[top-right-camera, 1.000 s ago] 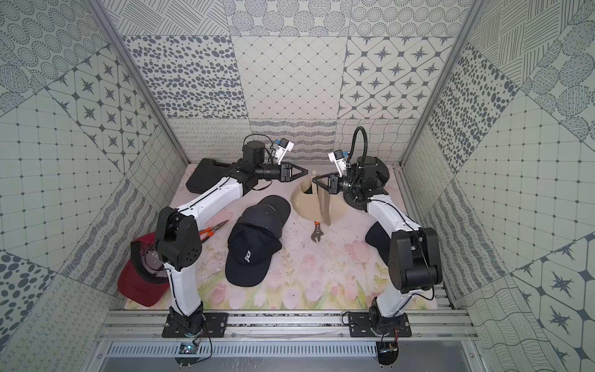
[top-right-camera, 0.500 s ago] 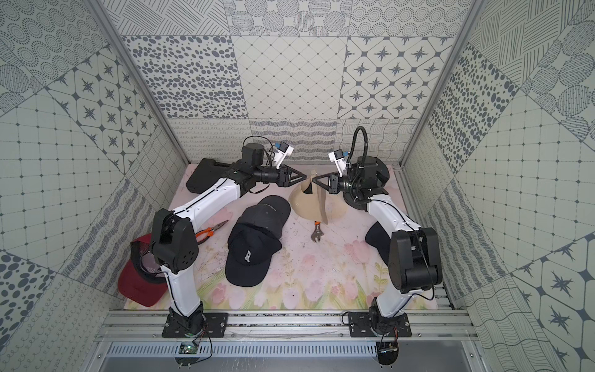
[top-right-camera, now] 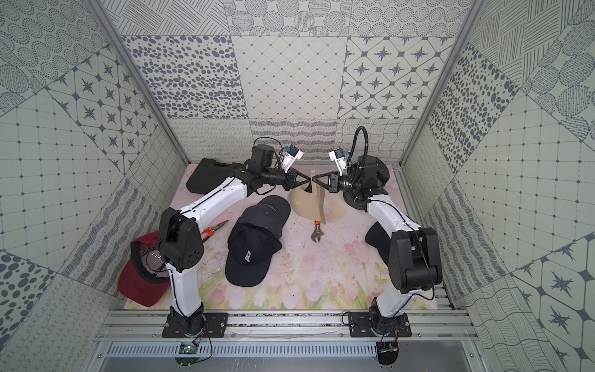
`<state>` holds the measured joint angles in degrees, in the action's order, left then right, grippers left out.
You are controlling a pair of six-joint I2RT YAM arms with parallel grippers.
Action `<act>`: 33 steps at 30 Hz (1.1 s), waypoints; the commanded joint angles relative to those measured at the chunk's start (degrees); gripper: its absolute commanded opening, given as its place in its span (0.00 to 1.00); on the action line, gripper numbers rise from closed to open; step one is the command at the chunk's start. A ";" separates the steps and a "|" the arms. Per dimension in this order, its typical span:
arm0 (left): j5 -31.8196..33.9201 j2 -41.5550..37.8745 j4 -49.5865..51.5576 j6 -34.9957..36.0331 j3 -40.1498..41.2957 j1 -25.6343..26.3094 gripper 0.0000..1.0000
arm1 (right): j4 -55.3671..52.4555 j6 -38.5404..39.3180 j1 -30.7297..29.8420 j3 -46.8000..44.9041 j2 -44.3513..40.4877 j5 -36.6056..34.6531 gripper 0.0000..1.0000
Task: Open the adjustable buckle of the baseball cap
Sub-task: Adjust the baseball cap.
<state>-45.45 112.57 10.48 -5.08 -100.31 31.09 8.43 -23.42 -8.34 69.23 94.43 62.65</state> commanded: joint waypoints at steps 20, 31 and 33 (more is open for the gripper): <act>3.34 -11.54 -20.84 25.48 18.65 1.48 0.00 | 14.75 -50.56 4.47 -14.22 -6.32 -11.50 0.54; 3.55 -14.84 -22.97 38.63 22.22 4.06 0.00 | 13.46 -56.56 2.50 -12.80 -5.85 -8.92 0.49; 3.27 -14.75 -22.48 39.29 21.96 4.07 0.00 | 13.98 -57.39 2.20 -12.92 -5.92 -8.69 0.49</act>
<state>-40.62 98.65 -6.37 25.50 -78.39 34.81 19.16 -77.73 -5.56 54.81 88.14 52.75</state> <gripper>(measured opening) 0.052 0.490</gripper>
